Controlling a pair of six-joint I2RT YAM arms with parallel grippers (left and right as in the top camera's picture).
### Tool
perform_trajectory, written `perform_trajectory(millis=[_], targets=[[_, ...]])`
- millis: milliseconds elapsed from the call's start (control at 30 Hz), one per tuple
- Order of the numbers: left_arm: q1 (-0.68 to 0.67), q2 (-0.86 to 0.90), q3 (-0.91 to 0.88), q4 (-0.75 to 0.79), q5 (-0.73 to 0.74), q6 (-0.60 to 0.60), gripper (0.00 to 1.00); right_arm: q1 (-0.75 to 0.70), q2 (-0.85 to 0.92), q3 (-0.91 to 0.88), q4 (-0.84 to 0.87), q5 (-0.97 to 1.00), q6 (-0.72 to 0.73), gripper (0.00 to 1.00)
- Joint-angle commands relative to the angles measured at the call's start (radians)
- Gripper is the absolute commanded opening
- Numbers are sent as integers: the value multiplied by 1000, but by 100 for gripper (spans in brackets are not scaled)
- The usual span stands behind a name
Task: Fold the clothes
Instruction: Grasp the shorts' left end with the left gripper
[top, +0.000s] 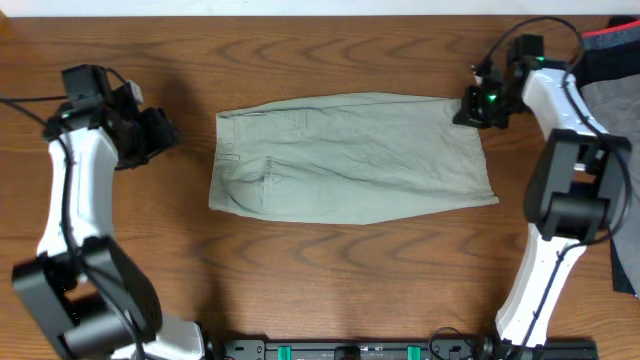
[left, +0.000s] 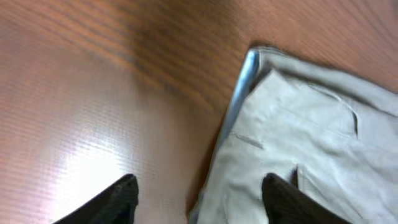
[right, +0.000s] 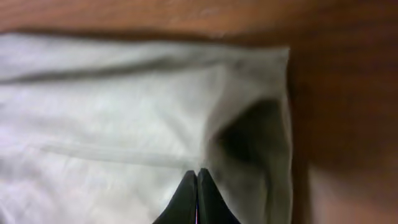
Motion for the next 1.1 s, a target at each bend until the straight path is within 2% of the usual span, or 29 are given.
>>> perform_trajectory(millis=[0,100,200,333,467,800,967,1067], targets=[[5,18,-3,-71,-5,6,69,16,-116,3,-44,-62,-88,3],[4,49,-23,-125,-5,18,70,40,-129,2,-112,-61,-68,3],[3,93,-59,-111,17,39,77,77,-120,-7,-166,-41,-37,3],[3,188,-76,-63,222,142,78,134,-118,-64,-161,111,106,3],[3,278,-76,-26,302,153,79,171,-118,-135,-126,149,182,3],[-48,423,-76,-18,306,137,79,202,-117,-305,-16,150,220,3],[-121,442,-76,28,302,135,79,203,-117,-333,-17,193,224,2],[-161,442,-76,50,247,86,77,203,-117,-333,-16,198,224,2]])
